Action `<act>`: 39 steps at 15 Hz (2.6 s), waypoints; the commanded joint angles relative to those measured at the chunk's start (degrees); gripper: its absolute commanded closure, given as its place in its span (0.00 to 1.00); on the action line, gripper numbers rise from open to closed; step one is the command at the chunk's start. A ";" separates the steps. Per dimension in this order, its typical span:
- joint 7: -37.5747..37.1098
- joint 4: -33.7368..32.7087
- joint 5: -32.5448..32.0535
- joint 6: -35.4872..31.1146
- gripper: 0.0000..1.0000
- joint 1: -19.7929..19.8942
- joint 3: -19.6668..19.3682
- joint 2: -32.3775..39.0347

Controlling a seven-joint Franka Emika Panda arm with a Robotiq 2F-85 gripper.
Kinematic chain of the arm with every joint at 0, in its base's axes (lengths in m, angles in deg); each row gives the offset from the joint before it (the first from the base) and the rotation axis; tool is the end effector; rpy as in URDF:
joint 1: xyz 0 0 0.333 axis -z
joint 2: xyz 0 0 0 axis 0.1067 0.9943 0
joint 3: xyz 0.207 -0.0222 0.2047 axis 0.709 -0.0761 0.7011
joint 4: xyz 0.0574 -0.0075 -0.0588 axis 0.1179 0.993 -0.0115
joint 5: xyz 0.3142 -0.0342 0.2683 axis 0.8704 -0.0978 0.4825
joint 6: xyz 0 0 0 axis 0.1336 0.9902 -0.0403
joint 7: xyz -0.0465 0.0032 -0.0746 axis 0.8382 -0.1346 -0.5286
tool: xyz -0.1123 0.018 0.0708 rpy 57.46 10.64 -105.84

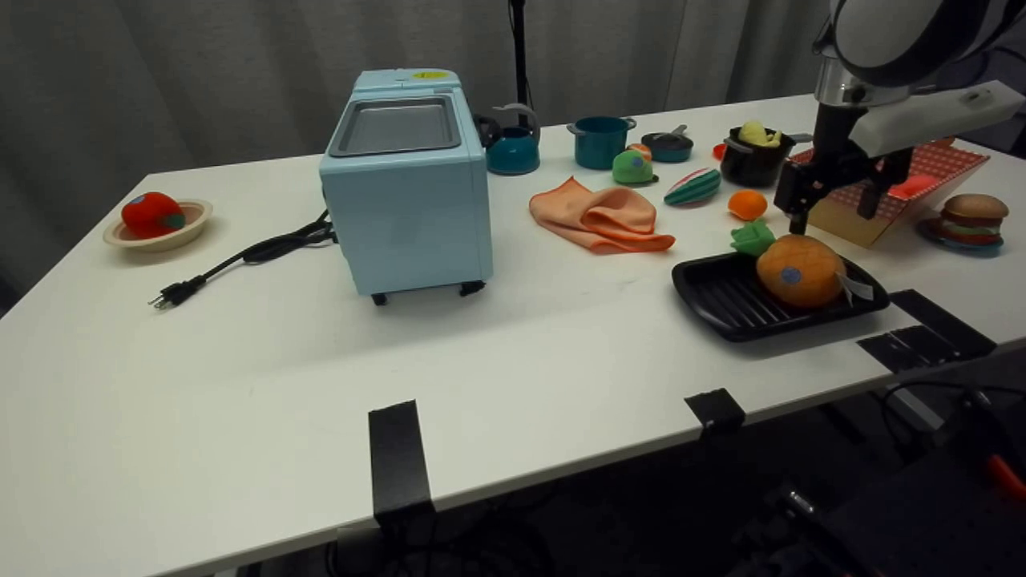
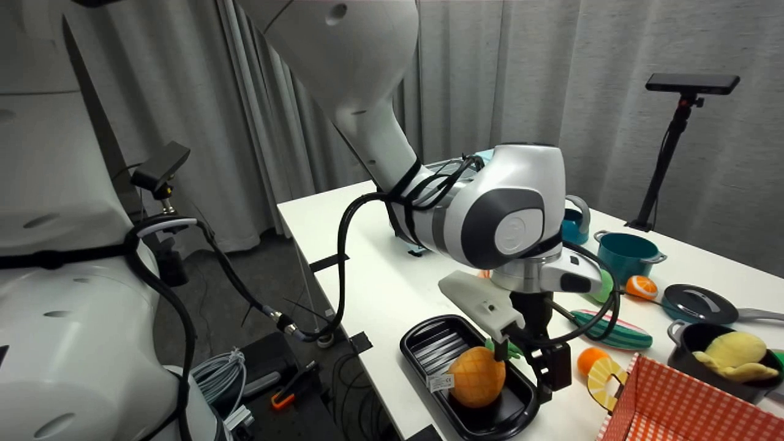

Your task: Remove the pineapple plush toy from the tray and put it in the basket

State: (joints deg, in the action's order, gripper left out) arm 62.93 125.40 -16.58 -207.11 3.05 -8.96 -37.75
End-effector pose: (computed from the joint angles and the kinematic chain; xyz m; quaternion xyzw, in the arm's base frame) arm 0.4569 -0.1614 0.1698 0.9863 -0.1312 -0.0282 0.0961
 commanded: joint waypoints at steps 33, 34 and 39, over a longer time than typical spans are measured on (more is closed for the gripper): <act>17.08 12.99 15.65 -10.53 0.32 -3.55 5.59 -3.54; 16.98 12.91 15.25 -11.83 0.42 -3.69 5.67 -3.24; 18.13 11.02 15.97 -12.95 0.78 -3.08 5.38 -3.22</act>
State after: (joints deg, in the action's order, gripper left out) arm 78.74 137.60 -1.51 -219.26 -0.24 -3.21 -40.93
